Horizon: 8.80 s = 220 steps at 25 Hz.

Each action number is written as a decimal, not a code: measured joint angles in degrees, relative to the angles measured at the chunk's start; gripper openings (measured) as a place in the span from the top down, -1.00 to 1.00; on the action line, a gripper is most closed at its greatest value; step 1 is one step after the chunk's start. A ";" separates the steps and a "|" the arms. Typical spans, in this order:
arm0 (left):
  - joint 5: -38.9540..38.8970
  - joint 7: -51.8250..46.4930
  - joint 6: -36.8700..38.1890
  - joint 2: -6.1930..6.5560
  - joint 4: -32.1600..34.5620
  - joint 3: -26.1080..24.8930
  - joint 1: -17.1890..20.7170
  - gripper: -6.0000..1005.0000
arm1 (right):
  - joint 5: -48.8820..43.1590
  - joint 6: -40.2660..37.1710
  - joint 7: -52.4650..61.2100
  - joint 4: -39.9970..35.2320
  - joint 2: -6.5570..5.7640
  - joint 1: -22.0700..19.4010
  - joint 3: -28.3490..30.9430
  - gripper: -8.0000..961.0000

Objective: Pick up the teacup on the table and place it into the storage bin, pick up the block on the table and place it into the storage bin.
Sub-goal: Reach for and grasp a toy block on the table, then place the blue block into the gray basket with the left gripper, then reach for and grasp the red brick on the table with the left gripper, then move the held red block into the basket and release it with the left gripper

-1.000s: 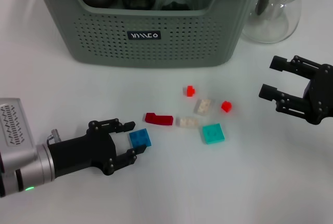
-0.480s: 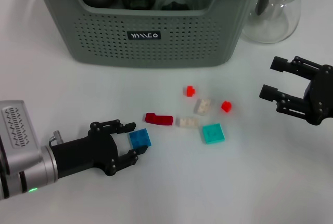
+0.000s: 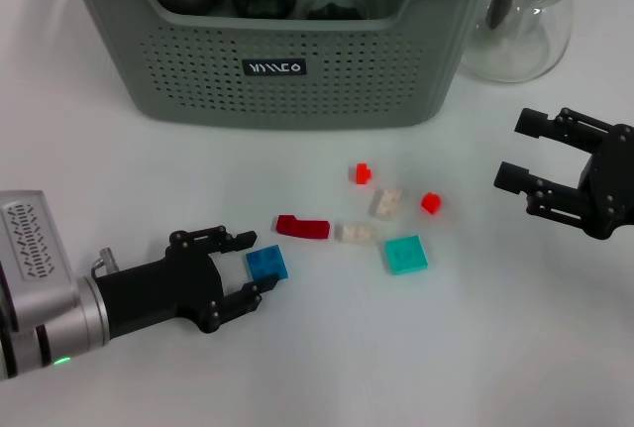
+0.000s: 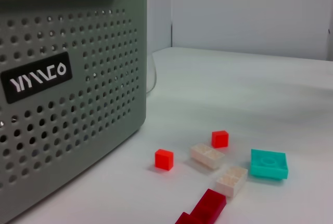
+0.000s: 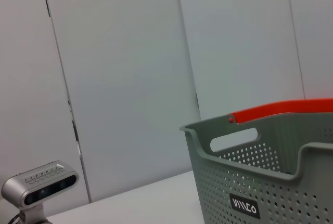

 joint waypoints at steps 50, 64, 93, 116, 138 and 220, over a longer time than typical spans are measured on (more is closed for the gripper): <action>-16.59 -63.23 16.55 7.74 36.17 -5.21 -20.45 0.18 | 0.00 0.24 0.09 0.08 0.00 0.06 0.10 -0.59; 15.85 -91.48 -27.38 8.54 26.34 31.82 -35.99 0.18 | 0.00 0.94 0.09 0.09 0.14 0.50 -0.23 -0.59; -33.26 -63.59 19.84 0.23 56.89 17.09 -1.73 -0.29 | 0.00 1.10 0.28 0.08 0.09 0.06 0.03 -0.59; -4.51 -14.44 3.23 0.35 8.09 10.82 -5.18 -0.21 | -0.88 2.11 4.50 -0.38 -0.53 0.55 -0.34 -0.59; -3.58 -13.01 -6.68 0.37 1.81 12.23 -8.14 -0.14 | -1.49 2.11 4.39 -0.09 -0.53 0.98 -0.34 -0.60; -13.90 -80.42 -10.75 10.99 34.54 24.02 -27.73 0.63 | -1.49 2.06 4.03 -0.09 -0.39 0.61 -0.28 -0.59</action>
